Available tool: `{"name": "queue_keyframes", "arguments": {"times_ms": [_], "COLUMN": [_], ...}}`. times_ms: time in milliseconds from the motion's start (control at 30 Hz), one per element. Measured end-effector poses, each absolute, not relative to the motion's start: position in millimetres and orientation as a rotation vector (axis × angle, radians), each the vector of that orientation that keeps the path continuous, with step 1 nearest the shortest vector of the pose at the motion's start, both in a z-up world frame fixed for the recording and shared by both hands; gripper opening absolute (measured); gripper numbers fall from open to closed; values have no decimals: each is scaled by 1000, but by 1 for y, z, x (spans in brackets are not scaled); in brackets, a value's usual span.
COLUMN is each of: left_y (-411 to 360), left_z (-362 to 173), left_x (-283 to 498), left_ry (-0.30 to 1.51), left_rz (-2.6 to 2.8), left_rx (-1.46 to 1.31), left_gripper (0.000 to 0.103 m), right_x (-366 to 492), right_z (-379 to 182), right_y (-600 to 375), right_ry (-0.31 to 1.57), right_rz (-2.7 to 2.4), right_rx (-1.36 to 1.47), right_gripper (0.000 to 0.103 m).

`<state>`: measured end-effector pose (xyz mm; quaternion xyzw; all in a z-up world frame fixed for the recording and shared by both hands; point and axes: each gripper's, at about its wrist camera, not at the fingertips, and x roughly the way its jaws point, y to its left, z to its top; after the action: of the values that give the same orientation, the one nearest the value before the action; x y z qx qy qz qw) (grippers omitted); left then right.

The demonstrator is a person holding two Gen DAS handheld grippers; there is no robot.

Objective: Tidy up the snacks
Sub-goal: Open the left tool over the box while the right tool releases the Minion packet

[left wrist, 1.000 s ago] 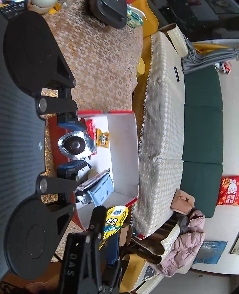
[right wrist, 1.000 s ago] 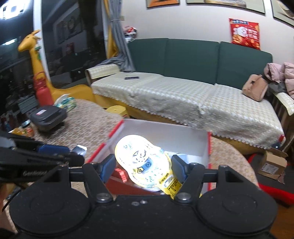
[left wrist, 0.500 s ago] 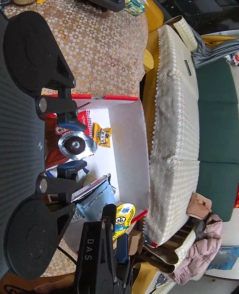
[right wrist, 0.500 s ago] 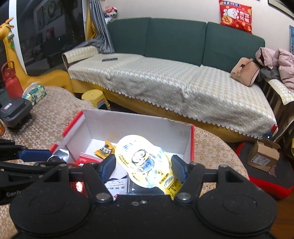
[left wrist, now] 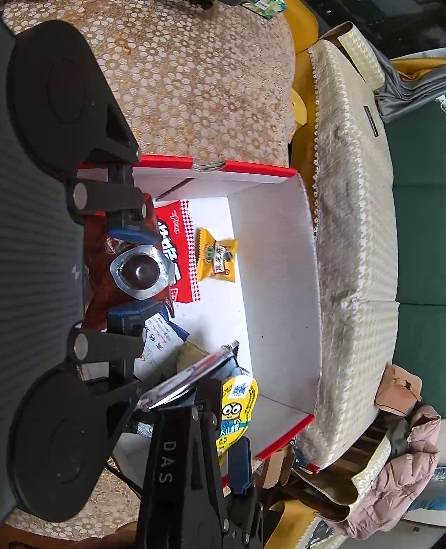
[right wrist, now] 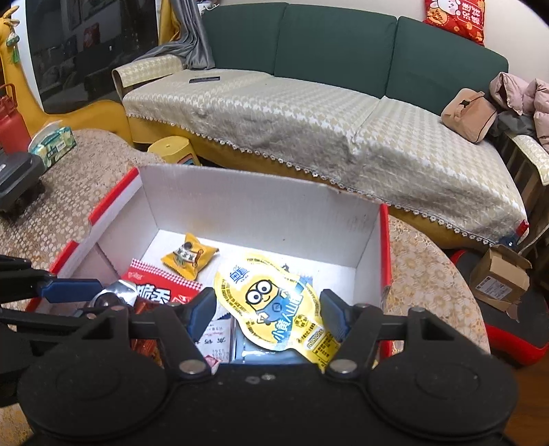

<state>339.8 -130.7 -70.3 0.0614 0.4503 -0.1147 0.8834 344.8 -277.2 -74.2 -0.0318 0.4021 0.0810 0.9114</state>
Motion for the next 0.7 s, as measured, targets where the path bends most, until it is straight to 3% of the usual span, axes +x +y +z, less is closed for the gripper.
{"name": "queue_keyframes", "arguments": {"times_ms": [133,267,400,567,700], "left_y": [-128,-123,-120,-118,-119], "left_z": [-69,-59,-47,-31,-24], "left_x": [339,334,325,311,303], "left_ry": [937,912,886,848,845], "left_rz": [-237,-235,-235,-230,-222], "left_rx": [112,79,73,78,87], "left_gripper": [38,57,61,72,73], "right_x": [343,337,326,309,303], "right_z": [-73,-68,-58,-43,-35], "right_y": [-279,-283,-286,-291,-290], "right_ry": [827,815,796,765,761], "right_rz": [173,178,184,208,198], "right_rx": [-49,-35,-16,13,-7], "right_gripper": [65,66,66,67,76]}}
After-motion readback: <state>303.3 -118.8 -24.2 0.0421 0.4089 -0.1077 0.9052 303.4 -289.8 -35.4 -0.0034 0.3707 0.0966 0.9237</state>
